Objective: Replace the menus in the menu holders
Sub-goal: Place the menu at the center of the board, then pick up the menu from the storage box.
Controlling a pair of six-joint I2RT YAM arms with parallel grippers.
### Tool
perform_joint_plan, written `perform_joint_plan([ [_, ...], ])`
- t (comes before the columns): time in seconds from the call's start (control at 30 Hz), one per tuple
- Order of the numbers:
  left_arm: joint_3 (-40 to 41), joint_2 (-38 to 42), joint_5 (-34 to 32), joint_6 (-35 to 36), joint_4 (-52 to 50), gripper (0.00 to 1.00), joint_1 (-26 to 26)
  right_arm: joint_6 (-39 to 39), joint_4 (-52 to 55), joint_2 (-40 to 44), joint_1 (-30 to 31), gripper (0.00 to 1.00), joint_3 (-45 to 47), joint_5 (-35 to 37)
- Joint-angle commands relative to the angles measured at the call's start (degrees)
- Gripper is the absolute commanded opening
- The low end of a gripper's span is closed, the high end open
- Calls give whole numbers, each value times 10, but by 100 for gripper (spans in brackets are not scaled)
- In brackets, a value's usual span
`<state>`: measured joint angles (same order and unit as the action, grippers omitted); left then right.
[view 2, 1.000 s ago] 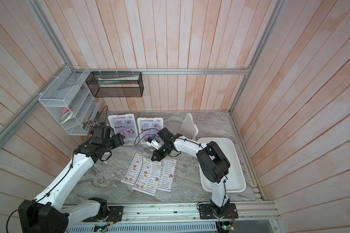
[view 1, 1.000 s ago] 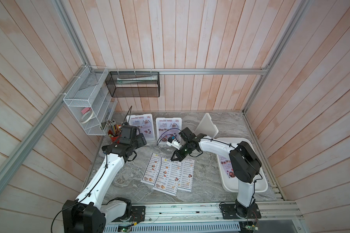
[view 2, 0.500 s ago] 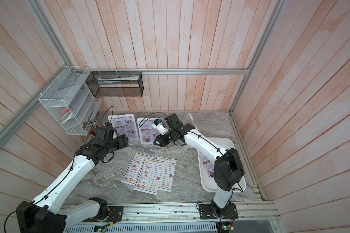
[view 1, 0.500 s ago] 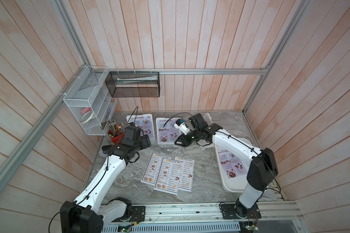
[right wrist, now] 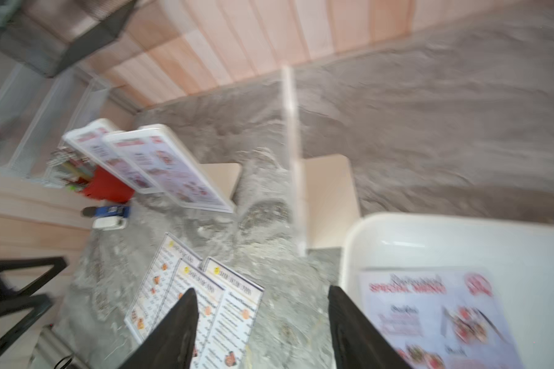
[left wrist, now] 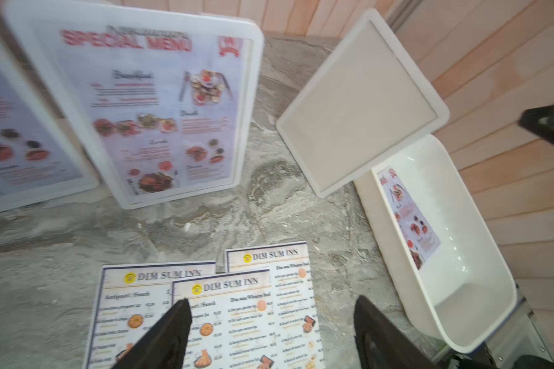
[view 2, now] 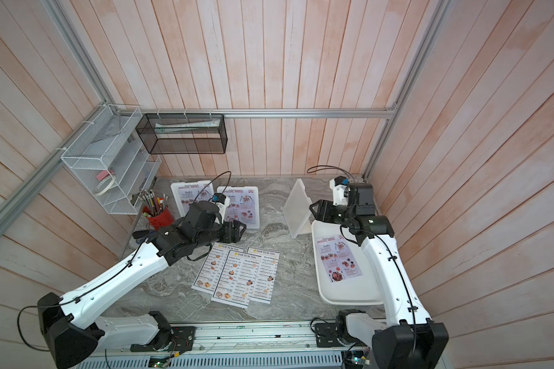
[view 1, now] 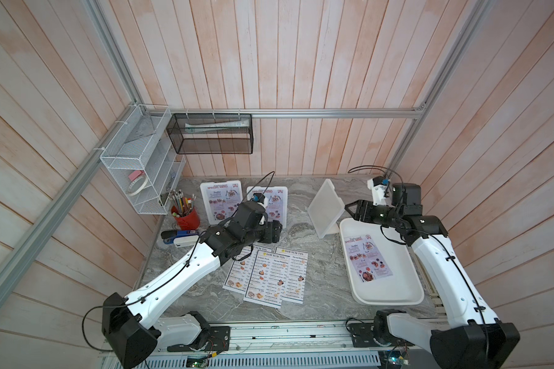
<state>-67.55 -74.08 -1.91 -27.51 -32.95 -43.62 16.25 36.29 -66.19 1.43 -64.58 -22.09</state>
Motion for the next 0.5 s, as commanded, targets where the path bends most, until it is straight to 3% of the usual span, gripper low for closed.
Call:
perform_joint_plan([
  [0.0,-13,-45,14,-26,44,82,-47,43,12,31,-69,67,81,82],
  [0.1,-8,-82,29,-48,90,82,-75,63,-39,43,-119,67,145,79],
  [0.3,-19,-160,45,-68,154,82,-131,93,-137,-14,-172,67,225,102],
  [0.47,-28,-219,69,-79,184,82,-141,107,-195,-73,-183,67,249,131],
])
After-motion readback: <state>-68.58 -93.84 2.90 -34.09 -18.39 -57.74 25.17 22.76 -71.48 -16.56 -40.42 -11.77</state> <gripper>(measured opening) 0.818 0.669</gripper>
